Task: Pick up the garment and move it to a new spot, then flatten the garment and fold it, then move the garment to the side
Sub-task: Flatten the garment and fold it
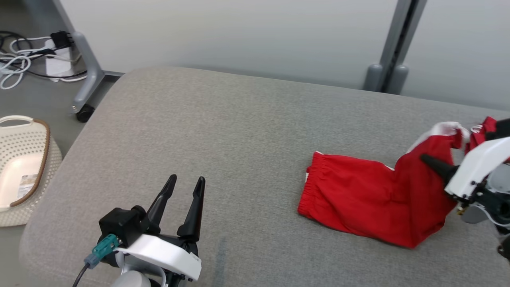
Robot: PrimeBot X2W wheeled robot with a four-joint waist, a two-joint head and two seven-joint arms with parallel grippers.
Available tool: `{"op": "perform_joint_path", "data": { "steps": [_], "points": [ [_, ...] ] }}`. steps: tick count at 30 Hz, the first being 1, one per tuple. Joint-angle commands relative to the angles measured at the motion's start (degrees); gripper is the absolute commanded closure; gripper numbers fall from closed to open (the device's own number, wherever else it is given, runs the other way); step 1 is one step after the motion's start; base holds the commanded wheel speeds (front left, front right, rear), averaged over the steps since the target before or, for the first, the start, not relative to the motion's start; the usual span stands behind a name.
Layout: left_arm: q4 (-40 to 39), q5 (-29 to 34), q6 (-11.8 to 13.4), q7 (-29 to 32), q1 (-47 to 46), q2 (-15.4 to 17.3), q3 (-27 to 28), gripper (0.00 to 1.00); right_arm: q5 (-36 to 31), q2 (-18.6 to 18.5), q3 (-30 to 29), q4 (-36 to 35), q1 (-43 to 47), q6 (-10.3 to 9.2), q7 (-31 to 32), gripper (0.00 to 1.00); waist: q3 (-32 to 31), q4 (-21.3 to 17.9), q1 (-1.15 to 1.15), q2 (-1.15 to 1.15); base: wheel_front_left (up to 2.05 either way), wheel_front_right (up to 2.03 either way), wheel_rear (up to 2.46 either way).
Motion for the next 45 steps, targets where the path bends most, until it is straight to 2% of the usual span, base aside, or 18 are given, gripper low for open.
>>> {"op": "perform_joint_path", "data": {
  "steps": [1,9,14,15,16,17,18,19,23,28,32,38,45],
  "points": [
    [0.5,0.3,-0.4,-0.1,0.6,-0.3,0.3,0.0,-0.9,0.9,0.5,-0.4,-0.8,0.04,0.8,1.0,0.0,1.2,0.0,0.0,0.0,0.0,0.0],
    [2.1,1.0,-1.8,-0.1,-0.5,-2.0,0.8,0.0,-6.5,7.4,1.9,4.5,-4.0,0.04,4.1,1.0,1.0,5.0,0.0,0.0,0.0,0.0,0.0],
    [2.9,1.3,-2.3,-0.1,-0.7,-2.3,1.2,0.0,-10.0,10.1,2.4,7.7,-5.2,0.04,4.2,1.0,1.4,6.1,0.0,0.0,0.0,0.0,0.0],
    [3.1,1.3,-2.5,-0.1,-0.8,-2.4,1.3,0.0,-10.9,10.7,2.6,8.2,-5.4,0.04,3.9,0.89,1.4,6.2,0.0,0.0,0.0,0.0,0.0],
    [3.3,1.4,-2.7,-0.1,-0.9,-2.5,1.3,0.0,-11.3,11.4,2.8,8.7,-5.4,0.04,3.9,0.82,1.5,6.3,0.0,0.0,0.0,0.0,0.0],
    [3.5,1.5,-2.7,-0.1,-0.9,-2.6,1.5,0.0,-11.6,12.1,3.0,9.1,-5.3,0.04,4.1,0.65,1.5,6.3,0.0,0.0,0.0,0.0,0.0],
    [3.8,1.4,-2.8,-0.1,-0.9,-2.6,1.6,0.0,-11.7,12.7,3.1,9.5,-5.3,0.04,4.1,0.27,1.4,6.2,0.0,0.0,0.0,0.0,0.0],
    [4.0,1.4,-2.8,-0.1,-0.8,-2.6,1.7,0.0,-11.9,13.2,3.3,9.7,-5.2,0.04,4.1,0.0,1.4,6.0,0.0,0.0,0.0,0.0,0.0],
    [4.5,1.4,-3.1,-0.1,-0.5,-2.5,1.9,0.0,-11.6,14.8,3.9,8.9,-4.9,0.04,3.0,0.0,0.8,4.6,0.0,0.0,0.0,0.0,0.0],
    [4.6,1.6,-2.8,-0.1,-0.3,-2.1,2.2,0.0,-8.7,14.5,3.2,4.1,-3.4,0.04,-0.2,0.0,-0.6,2.2,0.0,0.0,0.0,0.0,0.0],
    [4.0,1.7,-2.5,-0.1,0.0,-2.0,2.6,0.0,-7.0,11.4,0.7,-1.6,-0.4,0.04,-5.5,0.0,-1.6,0.3,0.0,0.0,0.0,0.0,0.0],
    [3.3,2.0,-2.2,0.0,0.3,-1.8,2.5,0.0,-7.1,6.4,-3.7,-5.9,5.3,0.04,-12.7,0.0,-2.0,-1.3,0.0,0.0,0.0,0.0,0.0],
    [2.5,2.3,-1.9,0.1,0.3,-1.8,2.4,0.0,-10.7,3.9,-7.3,-8.3,11.3,0.04,-20.2,0.0,-2.1,-1.0,0.0,0.0,0.0,0.0,0.0]
  ]
}}
